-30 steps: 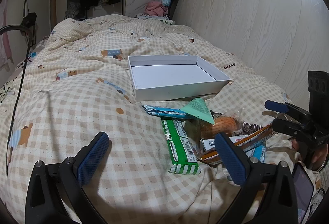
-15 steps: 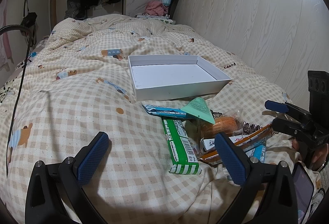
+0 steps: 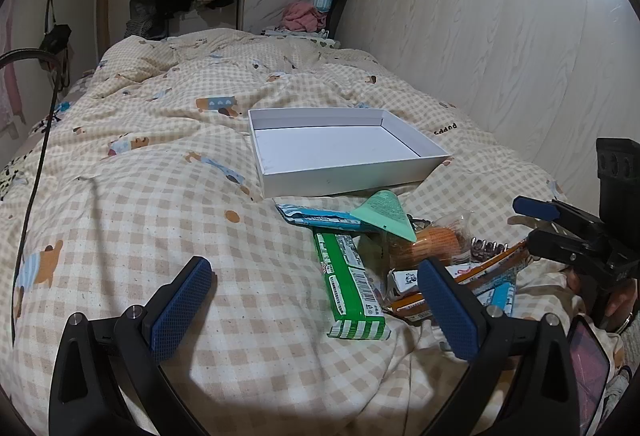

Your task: Organize objects

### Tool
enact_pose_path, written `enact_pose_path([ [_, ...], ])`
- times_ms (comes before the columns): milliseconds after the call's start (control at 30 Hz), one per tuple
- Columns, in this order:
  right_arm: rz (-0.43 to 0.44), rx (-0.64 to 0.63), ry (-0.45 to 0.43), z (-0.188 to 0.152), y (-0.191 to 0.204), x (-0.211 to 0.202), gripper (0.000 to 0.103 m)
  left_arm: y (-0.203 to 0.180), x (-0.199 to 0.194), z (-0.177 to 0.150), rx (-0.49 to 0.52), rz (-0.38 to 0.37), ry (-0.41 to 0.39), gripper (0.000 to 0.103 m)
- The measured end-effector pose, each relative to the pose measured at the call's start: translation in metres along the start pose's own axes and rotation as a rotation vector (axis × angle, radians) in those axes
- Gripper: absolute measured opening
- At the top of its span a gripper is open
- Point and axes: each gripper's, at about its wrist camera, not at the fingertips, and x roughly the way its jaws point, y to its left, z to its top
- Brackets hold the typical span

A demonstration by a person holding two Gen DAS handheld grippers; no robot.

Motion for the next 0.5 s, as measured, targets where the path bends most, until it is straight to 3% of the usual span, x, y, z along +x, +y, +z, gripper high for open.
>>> enact_pose_path([
  [500,0.001,0.002,0.001,0.0002,-0.0006,0.0004,0.103,-0.0003,-0.0048,-0.0004,-0.004,-0.001,-0.029,0.103],
])
